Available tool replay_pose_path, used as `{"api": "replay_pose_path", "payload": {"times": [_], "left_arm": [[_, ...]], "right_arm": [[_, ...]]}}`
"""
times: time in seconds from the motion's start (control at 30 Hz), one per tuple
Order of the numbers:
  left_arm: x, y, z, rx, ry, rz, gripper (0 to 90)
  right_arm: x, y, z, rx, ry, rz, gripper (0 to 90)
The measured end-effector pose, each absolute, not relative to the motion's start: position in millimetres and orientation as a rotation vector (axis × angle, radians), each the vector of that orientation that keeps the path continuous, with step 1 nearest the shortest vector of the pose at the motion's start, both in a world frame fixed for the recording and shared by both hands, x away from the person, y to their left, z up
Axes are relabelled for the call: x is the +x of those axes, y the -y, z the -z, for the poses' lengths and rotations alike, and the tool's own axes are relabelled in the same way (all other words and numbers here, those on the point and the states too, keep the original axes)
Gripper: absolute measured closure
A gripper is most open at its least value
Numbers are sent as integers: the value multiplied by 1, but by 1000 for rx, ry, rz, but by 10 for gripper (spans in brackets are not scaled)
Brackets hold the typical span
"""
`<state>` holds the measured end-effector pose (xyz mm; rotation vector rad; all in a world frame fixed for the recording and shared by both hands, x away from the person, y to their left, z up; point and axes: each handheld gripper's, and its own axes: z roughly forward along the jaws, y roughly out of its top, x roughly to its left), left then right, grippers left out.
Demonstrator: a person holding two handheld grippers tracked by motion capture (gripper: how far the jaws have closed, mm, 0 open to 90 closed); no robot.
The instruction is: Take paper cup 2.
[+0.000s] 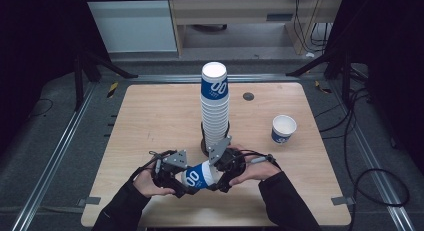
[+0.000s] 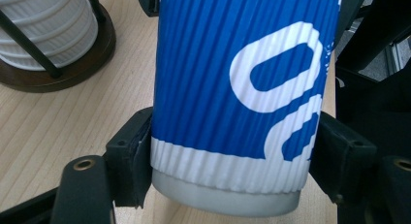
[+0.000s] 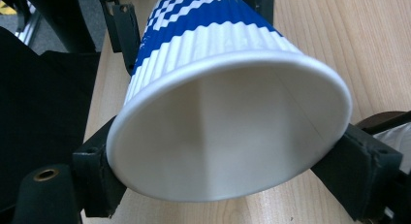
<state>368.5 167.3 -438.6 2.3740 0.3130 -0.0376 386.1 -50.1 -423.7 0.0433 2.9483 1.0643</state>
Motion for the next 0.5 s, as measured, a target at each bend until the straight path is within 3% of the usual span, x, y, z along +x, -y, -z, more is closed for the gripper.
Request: {"api": "replay_pose_path", "payload": {"times": [0.5], "left_arm": [[373, -176, 436, 2344, -353, 15, 272]], "right_arm": [[389, 70, 412, 178, -2834, -1302, 70]]}}
